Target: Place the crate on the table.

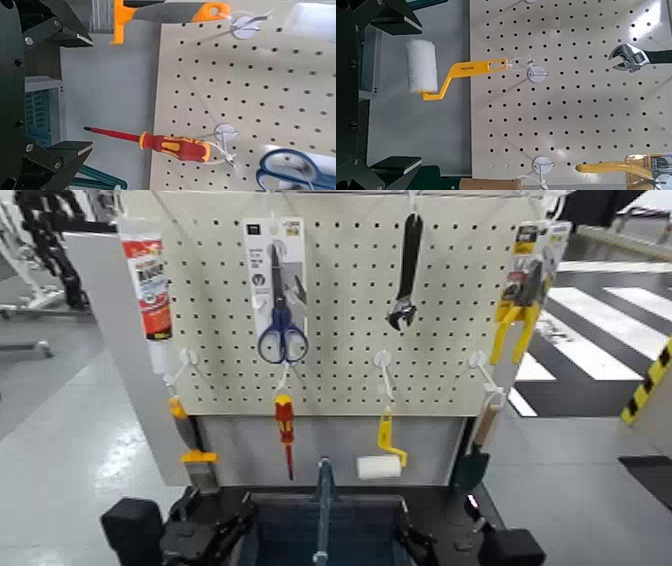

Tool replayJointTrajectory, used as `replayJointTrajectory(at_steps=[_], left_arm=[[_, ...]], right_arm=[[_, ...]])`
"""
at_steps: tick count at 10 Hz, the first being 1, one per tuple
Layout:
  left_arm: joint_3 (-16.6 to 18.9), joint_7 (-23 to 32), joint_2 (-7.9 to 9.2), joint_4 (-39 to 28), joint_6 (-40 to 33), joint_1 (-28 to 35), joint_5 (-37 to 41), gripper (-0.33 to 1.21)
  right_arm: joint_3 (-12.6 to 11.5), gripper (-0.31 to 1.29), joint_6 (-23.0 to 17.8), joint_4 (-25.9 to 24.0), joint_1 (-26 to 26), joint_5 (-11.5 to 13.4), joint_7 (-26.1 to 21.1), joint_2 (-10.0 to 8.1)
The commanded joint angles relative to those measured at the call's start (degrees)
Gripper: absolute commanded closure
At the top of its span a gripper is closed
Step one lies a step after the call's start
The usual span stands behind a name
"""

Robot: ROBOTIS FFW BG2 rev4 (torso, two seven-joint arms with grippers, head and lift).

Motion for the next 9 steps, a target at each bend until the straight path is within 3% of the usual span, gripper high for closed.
replayJointTrajectory(at_steps=[1, 6, 9], left_arm=[[-0.8, 1.1, -0.54, 0.1, -5.4, 2.8, -3.6, 0.37], [-2.0, 1.1, 0.51, 2.0, -10.6, 2.5, -3.1, 0.36], [-1.3, -1.3, -1.42, 5.2, -16.8, 1.7, -1.9, 0.34]], right_arm=[[-0.7, 0.14, 0.4, -0.6, 0.7, 0.6, 0.1, 0.00], [-1.1, 0.14, 0.3, -0.6, 1.2, 1.2, 0.8, 0.00], [-1.2, 0.14, 0.4, -0.6, 1.2, 1.2, 1.0, -0.09]])
